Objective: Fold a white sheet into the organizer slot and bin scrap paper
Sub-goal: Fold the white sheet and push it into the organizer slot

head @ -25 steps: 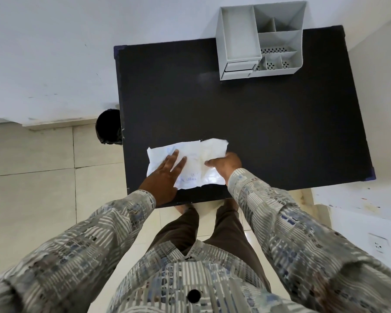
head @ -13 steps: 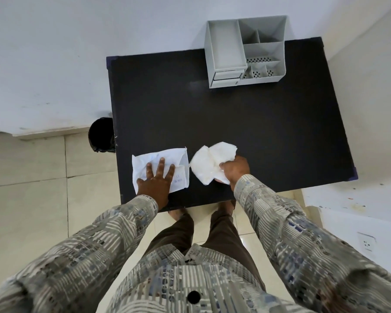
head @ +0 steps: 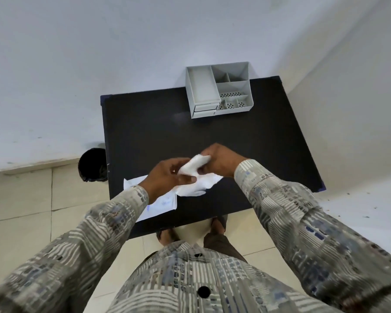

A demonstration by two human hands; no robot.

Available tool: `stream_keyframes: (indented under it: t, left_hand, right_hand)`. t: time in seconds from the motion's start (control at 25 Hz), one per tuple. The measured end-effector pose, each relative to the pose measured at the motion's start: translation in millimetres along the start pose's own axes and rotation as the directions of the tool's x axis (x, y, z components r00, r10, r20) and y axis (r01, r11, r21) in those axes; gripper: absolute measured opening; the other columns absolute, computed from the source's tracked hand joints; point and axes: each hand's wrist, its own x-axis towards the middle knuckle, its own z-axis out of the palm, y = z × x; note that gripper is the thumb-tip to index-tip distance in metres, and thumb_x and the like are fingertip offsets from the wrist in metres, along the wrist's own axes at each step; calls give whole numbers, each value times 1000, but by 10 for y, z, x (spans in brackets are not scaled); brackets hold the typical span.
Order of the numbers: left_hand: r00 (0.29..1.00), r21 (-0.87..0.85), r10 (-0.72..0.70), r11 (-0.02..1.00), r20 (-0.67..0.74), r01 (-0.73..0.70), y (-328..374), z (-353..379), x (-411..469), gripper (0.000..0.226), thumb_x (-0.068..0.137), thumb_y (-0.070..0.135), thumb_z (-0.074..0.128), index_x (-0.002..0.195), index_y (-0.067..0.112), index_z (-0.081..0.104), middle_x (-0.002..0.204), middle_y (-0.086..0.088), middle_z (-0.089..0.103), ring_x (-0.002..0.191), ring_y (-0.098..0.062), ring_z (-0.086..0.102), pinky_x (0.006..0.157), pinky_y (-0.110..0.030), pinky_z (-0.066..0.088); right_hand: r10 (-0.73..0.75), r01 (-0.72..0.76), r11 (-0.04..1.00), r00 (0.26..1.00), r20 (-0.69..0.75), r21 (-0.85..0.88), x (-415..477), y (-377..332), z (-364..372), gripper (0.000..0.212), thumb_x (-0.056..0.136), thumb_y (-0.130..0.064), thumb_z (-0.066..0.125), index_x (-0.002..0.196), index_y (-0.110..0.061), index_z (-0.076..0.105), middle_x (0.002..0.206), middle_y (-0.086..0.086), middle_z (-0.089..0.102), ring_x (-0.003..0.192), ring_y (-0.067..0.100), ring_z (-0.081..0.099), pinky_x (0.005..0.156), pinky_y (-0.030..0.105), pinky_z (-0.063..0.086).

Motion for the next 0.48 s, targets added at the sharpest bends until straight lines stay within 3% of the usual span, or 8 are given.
stream_keyframes:
  t: [0.04, 0.12, 0.2, 0.24, 0.32, 0.36, 0.4, 0.48]
  left_hand:
    - [1000, -64, 17, 998, -10, -17, 50, 64, 18, 41, 87, 21, 85, 125, 12, 75, 112, 2, 78, 105, -17, 73, 86, -29, 57]
    - [995, -285, 5, 958, -95, -32, 143, 139, -2, 34, 90, 21, 80, 120, 5, 77, 110, -10, 81, 104, -26, 77, 84, -39, 59]
    - [990, -516, -44, 856, -136, -32, 315, 162, 12, 32, 95, 15, 77, 126, 7, 73, 117, -13, 81, 107, -30, 78, 83, -45, 63]
    - [990, -609, -66, 793, -126, -24, 405, 158, 25, 31, 97, 14, 75, 128, 10, 72, 119, -12, 81, 107, -31, 79, 81, -46, 65]
    - [989, -729, -114, 684, -92, 11, 584, 161, 70, 32, 97, 15, 74, 128, 15, 71, 120, -10, 81, 105, -30, 80, 76, -48, 67]
    - [987, -764, -132, 645, -94, 14, 661, 173, 96, 34, 96, 17, 75, 130, 16, 69, 122, -10, 81, 105, -31, 80, 75, -50, 67]
    - [984, -784, -141, 621, -111, 1, 742, 206, 118, 38, 95, 18, 76, 132, 16, 68, 123, -10, 80, 105, -31, 80, 74, -51, 67]
    - [976, -765, -145, 644, -160, -30, 909, 355, 156, 42, 96, 18, 76, 136, 12, 66, 123, -11, 80, 104, -32, 80, 75, -51, 66]
  right_hand:
    - [-37, 36, 999, 999, -18, -20, -13, -120, -82, 7, 84, -15, 81, 84, -11, 75, 88, 9, 78, 86, 28, 75, 76, 39, 61]
    - [-70, 82, 995, 971, -228, 48, -115, -247, -214, 19, 83, -23, 84, 99, -19, 75, 95, -2, 74, 87, 17, 71, 72, 23, 53]
    - [31, 138, 935, 887, -462, 327, -240, -233, -339, 46, 85, -28, 84, 128, -23, 70, 111, -10, 68, 94, 3, 65, 81, 9, 48]
    - [105, 193, 827, 870, -482, 528, -302, -178, -382, 53, 88, -26, 83, 138, -22, 65, 120, -9, 68, 102, 3, 66, 91, 14, 53]
    - [172, 218, 533, 918, -358, 817, -406, 23, -420, 66, 89, -12, 77, 150, -19, 53, 140, 2, 63, 122, 18, 68, 102, 39, 60]
    - [146, 173, 468, 952, -269, 867, -469, 129, -418, 76, 85, -7, 75, 154, -20, 47, 145, 5, 61, 126, 22, 67, 100, 44, 60]
    - [89, 118, 477, 979, -181, 871, -529, 218, -422, 84, 80, -2, 75, 156, -22, 43, 146, 4, 61, 127, 24, 67, 95, 43, 62]
    - [-37, 47, 589, 999, -32, 807, -643, 312, -439, 91, 78, 1, 81, 154, -30, 42, 141, -2, 67, 124, 21, 69, 87, 39, 64]
